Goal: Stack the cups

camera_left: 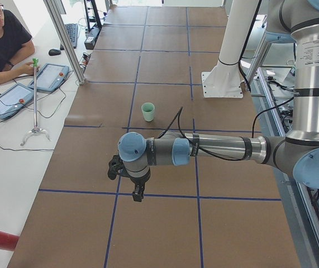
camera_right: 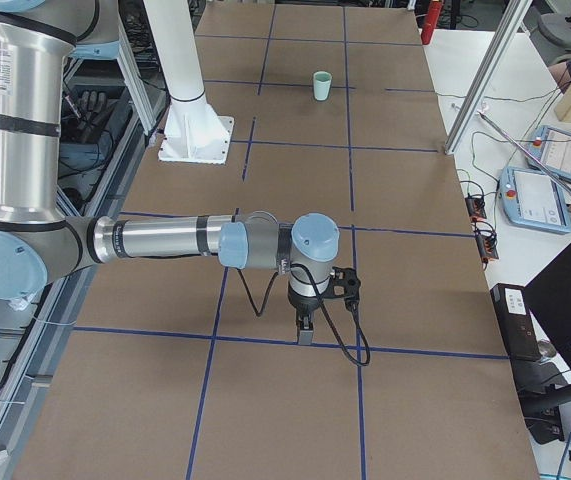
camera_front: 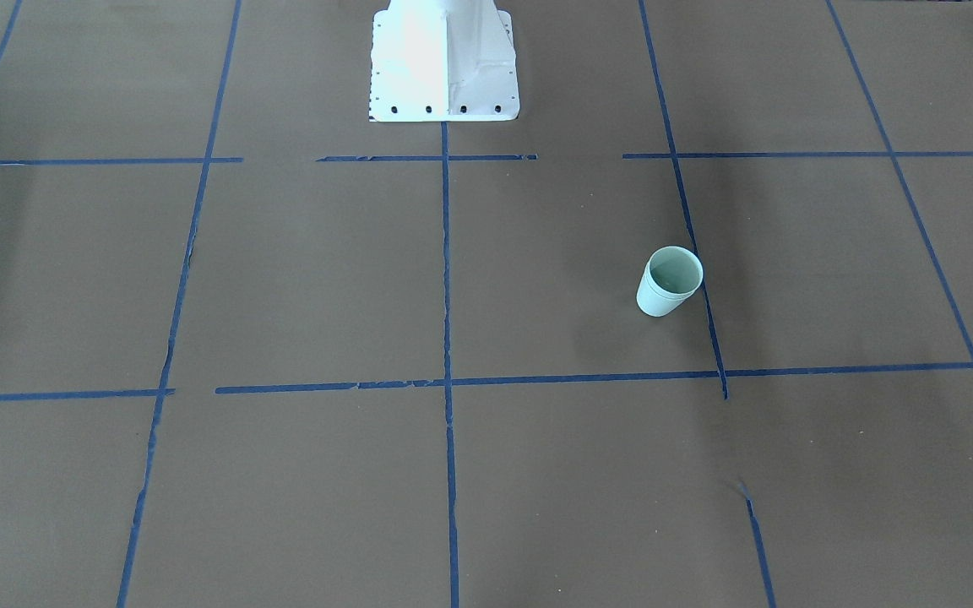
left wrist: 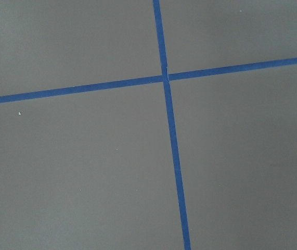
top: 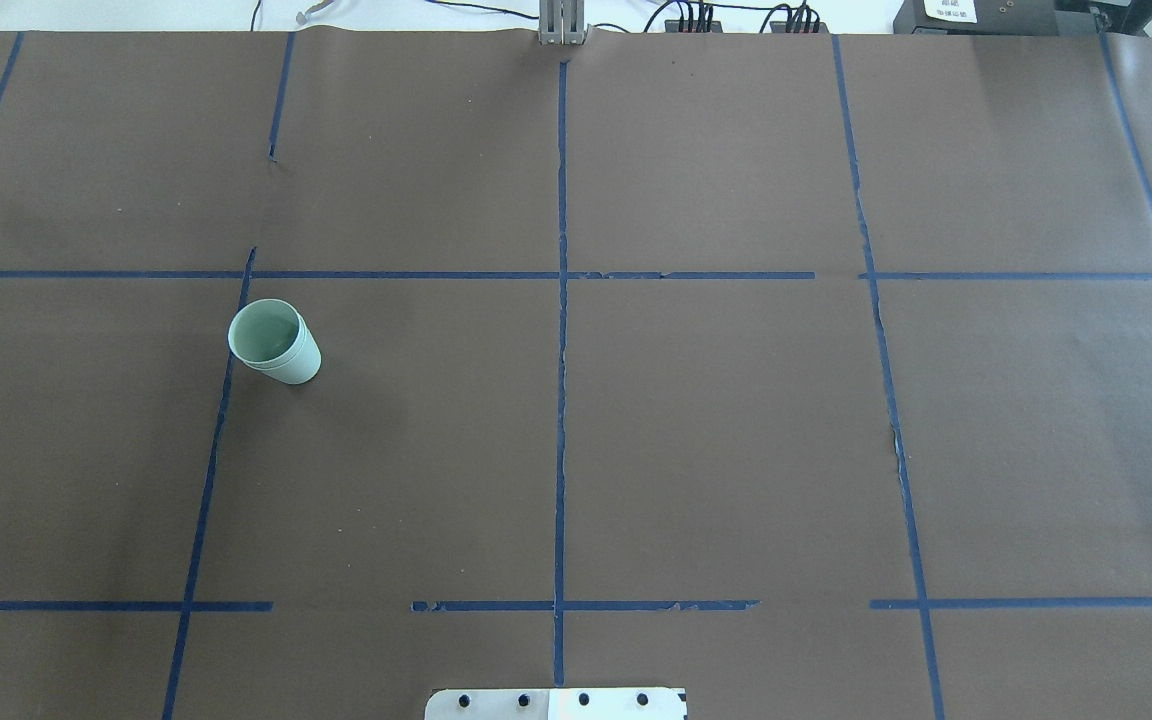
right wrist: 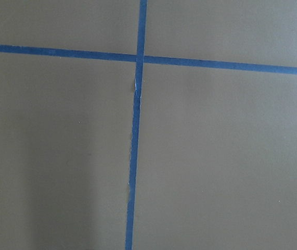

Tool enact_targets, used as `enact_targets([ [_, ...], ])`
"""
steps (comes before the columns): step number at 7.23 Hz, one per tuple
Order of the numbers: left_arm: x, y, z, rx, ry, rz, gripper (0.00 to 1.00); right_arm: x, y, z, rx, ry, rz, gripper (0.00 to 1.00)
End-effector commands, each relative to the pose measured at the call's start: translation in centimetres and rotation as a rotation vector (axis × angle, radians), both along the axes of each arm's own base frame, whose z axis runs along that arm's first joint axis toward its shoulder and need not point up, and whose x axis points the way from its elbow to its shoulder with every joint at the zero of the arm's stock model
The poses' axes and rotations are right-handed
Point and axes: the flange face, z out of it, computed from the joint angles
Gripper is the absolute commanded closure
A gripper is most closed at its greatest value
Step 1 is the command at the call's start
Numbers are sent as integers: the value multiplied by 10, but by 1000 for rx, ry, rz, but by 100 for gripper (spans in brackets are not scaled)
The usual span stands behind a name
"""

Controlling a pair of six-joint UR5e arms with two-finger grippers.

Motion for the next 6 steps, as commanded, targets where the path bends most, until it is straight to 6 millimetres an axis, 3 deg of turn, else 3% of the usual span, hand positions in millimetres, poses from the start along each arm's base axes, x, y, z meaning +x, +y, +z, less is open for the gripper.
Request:
enact_targets([
  [1,-5,-1,-4,37,-1,-12,0,0,-1,-1,1,0,0,0],
  [6,-6,-11,-12,67,-4,-10,0,0,-1,-1,1,0,0,0],
])
